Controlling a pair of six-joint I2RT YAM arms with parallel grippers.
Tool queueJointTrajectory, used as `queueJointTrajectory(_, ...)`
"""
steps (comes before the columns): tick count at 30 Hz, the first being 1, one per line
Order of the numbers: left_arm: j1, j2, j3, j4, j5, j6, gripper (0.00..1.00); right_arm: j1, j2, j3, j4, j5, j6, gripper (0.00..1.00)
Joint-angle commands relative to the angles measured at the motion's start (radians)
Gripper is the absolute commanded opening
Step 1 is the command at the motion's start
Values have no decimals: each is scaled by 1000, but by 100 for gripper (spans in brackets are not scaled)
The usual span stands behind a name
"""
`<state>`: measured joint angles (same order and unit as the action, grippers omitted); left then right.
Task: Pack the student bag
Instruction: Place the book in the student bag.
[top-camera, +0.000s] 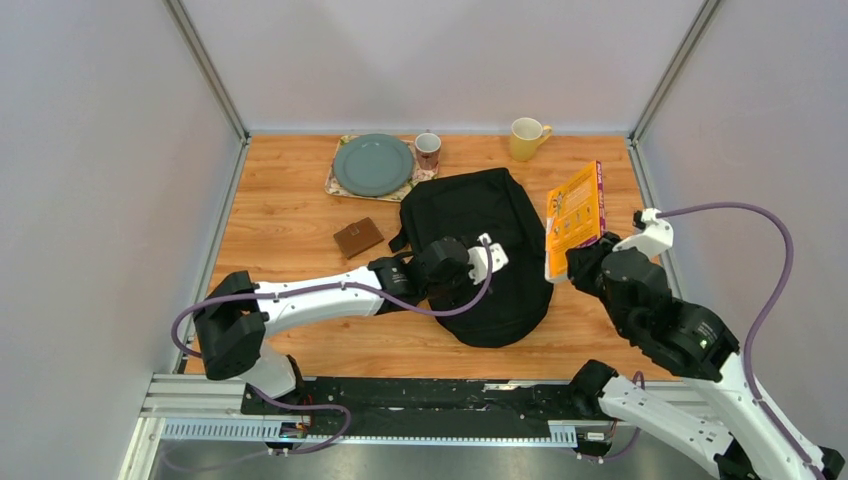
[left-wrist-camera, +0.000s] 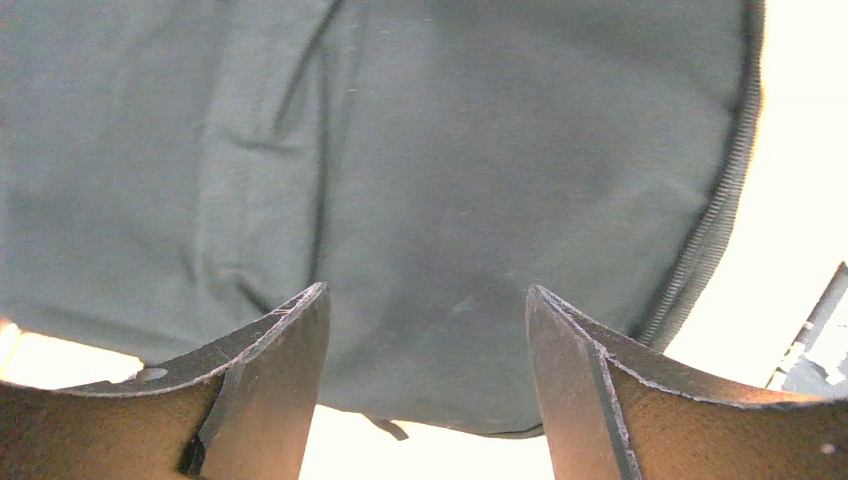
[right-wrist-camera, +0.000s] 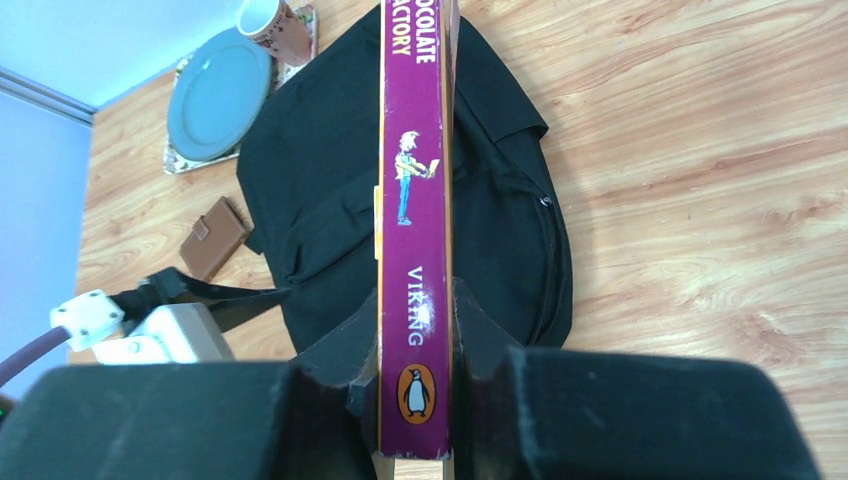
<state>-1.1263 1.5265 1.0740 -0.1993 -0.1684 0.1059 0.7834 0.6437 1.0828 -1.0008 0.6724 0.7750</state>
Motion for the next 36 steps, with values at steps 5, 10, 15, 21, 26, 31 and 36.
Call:
queueJointTrajectory(5, -12, 31, 60, 53, 440, -74, 79, -7, -96, -32, 41, -19, 47, 0)
queueJointTrajectory(10, -72, 76, 107, 34, 438, -72, 80, -7, -113, -58, 37, -23, 64, 0)
queueJointTrajectory(15, -87, 125, 119, 40, 429, -78, 80, -7, -133, -77, 36, -11, 81, 0)
queueJointTrajectory(21, -104, 181, 110, 61, 391, -80, 68, -7, -138, -78, 25, -4, 89, 0)
queueJointTrajectory(26, -110, 208, 118, 81, 327, -87, 40, -9, -136, -78, 24, -11, 89, 0)
queueJointTrajectory(31, -110, 215, 130, 69, 299, -87, 15, -9, -145, -80, 14, -4, 90, 0)
queueJointTrajectory(36, -112, 193, 119, 69, 273, -84, 0, -9, -159, -80, 1, 6, 93, 0)
